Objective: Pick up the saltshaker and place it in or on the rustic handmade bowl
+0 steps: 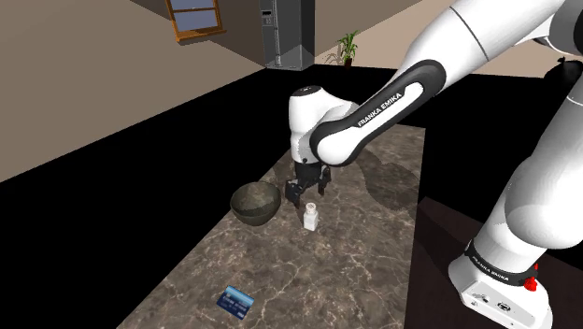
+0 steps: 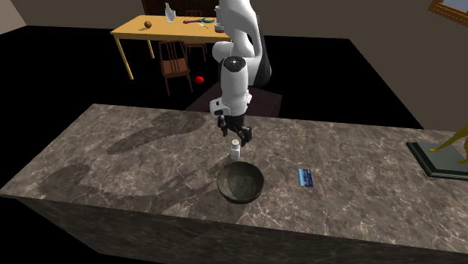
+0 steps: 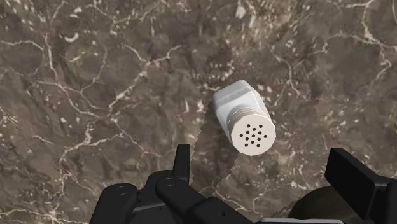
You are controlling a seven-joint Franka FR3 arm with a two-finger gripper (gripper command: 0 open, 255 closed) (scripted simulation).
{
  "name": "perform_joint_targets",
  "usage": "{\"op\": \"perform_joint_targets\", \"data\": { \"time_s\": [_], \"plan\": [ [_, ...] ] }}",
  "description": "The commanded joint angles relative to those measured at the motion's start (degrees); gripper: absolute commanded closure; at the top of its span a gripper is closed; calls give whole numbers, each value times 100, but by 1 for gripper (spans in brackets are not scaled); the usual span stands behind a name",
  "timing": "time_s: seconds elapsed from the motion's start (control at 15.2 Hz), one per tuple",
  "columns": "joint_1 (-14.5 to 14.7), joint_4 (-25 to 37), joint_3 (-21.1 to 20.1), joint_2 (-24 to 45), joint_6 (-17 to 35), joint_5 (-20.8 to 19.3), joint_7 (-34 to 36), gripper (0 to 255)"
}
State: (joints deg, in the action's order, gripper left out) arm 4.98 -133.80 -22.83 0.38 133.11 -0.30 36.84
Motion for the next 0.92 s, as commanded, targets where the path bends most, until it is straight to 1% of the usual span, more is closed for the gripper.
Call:
{"op": "perform_joint_targets", "data": {
  "time_s": [0.0,0.2,0.66,0.73,0.86],
  "plan": [
    [4,-82,-3,110,187,-61,51,0],
    [8,-143,3,262,387,-150,115,0],
    [9,-143,3,261,386,-149,115,0],
    [9,-143,3,261,386,-149,115,255],
    [9,-143,3,261,386,-149,115,255]
  ]
}}
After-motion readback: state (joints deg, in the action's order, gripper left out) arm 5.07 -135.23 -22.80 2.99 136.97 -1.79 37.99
